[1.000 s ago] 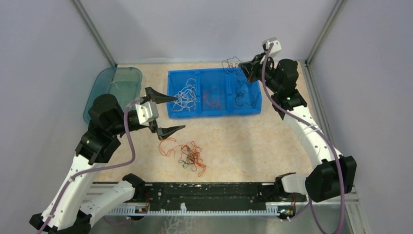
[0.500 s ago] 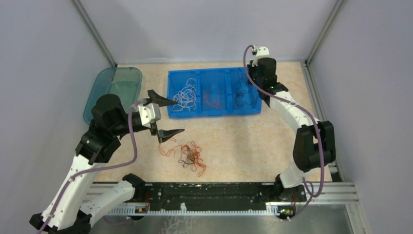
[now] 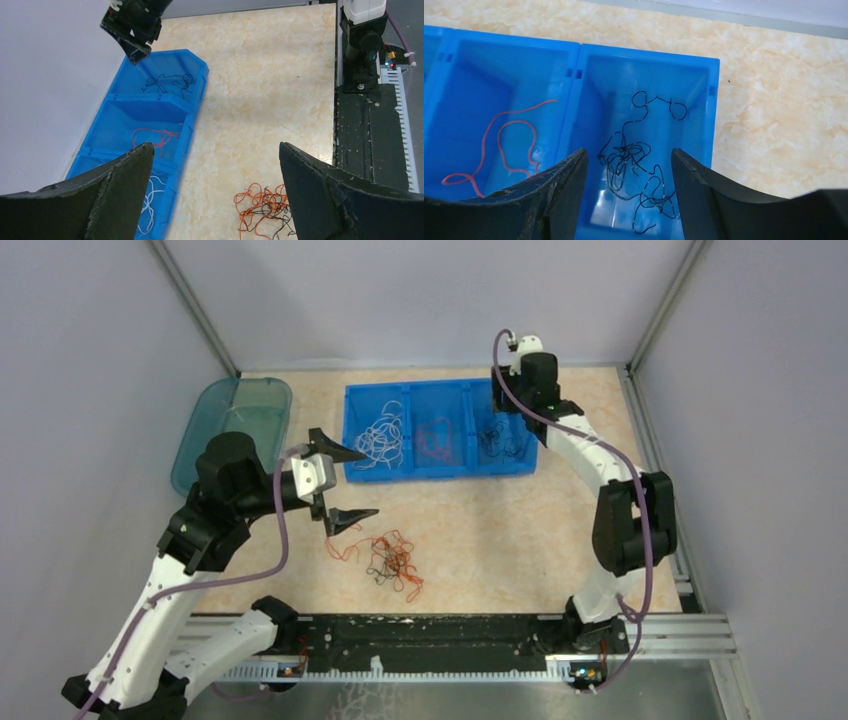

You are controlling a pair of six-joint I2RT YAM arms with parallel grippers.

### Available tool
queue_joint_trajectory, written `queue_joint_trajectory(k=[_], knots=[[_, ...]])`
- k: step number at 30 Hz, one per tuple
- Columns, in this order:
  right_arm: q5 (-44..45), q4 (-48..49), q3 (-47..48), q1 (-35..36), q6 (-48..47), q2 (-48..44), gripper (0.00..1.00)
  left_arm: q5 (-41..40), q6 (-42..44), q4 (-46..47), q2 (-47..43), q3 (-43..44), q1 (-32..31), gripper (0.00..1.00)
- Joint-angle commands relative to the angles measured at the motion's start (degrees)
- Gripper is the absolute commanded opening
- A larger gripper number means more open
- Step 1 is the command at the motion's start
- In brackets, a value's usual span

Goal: Untangle the cables

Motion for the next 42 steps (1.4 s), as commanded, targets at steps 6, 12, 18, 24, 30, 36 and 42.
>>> queue_joint_trajectory(k=[6, 12, 18, 24, 30, 36, 42], knots=[[-16.1, 7.9, -17.9, 11.7, 3.2, -23.4, 0.62, -3.8, 5.7, -5.8, 1.0, -4.4, 0.2, 1.00], [-29.0, 20.0, -36.9, 26.9, 2.6, -27.2, 0.54, -2.4, 11.4, -8.2, 1.5, -7.8, 2.9, 1.00], [-30.8, 33.2, -45.7, 33.9, 7.2, -25.8, 0.50, 0.3, 19.0, -13.1, -1.4, -10.2, 3.2, 1.00], [-24.1, 36.4, -47.1, 40.2, 7.4, -22.3, 0.58, 3.8, 23.5, -15.8, -5.5, -18.9, 3.0, 0.96], [-21.2, 46.4, -51.1, 40.6, 13.8, -18.0, 0.55, 3.4, 25.9, -16.6, -3.3, -26.0, 2.6, 0.81], [-19.0, 52.9, -53.7, 40.6, 16.3, -14.6, 0.51, 2.7, 25.1, -9.4, -1.7, -33.8, -0.1, 0.68], [-13.6, 52.2, -55.8, 40.7, 15.6, -17.8, 0.48, -0.7, 16.6, -0.2, 6.8, -35.9, -5.4, 0.42]])
